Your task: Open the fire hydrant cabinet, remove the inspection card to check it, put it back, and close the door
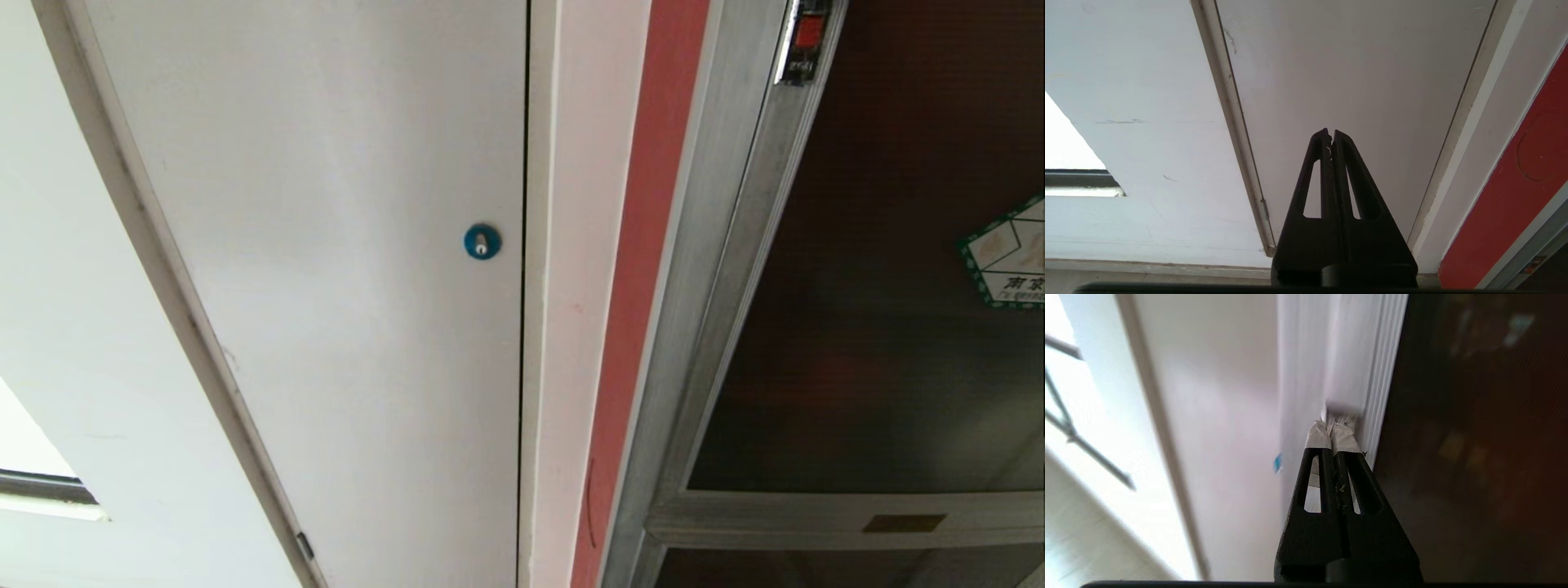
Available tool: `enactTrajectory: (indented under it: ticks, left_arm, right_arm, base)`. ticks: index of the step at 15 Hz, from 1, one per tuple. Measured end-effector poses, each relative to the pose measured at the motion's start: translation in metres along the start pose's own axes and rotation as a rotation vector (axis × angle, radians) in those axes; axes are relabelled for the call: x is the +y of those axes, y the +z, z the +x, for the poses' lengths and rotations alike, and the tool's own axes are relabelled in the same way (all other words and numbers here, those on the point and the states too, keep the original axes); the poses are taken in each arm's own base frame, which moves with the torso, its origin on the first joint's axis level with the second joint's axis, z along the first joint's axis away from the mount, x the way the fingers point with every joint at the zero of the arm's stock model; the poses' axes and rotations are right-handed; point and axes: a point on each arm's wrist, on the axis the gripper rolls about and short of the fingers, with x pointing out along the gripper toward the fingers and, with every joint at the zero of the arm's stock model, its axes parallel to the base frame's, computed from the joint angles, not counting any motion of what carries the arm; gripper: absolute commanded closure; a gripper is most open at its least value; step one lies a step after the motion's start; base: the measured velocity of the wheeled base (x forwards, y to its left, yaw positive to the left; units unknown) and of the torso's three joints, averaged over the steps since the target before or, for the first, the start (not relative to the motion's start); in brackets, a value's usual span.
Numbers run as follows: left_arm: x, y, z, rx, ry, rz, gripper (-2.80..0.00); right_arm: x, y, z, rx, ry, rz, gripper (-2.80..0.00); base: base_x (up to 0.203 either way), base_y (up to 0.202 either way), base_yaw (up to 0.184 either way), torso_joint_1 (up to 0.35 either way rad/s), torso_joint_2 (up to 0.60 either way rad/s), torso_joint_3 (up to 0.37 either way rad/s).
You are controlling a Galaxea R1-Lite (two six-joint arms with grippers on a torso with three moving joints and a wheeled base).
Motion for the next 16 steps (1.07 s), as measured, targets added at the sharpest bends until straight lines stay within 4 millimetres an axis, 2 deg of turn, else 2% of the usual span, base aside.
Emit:
enactTrajectory:
  ticks: [7,12,16]
  left_arm:
    - [0.000,0.000,0.000,0.000,0.000,-0.001,0.00]
    - [0.000,0.000,0.000,0.000,0.000,0.000,0.00]
    - [0.000,0.000,0.000,0.000,0.001,0.000,0.00]
  right_arm:
    - [0.003,-0.002,-0.005,0.074,0.144,0.020,0.00]
    - [0.000,-0.006,0.008,0.087,0.136,0.021,0.00]
    - [-0.010,-0.010,0.015,0.096,0.089,0.019,0.00]
  base:
    - [0.000,0.000,0.000,0.000,0.00,0.000]
    - [0.000,0.000,0.000,0.000,0.00,0.000]
    - [0.000,0.000,0.000,0.000,0.00,0.000]
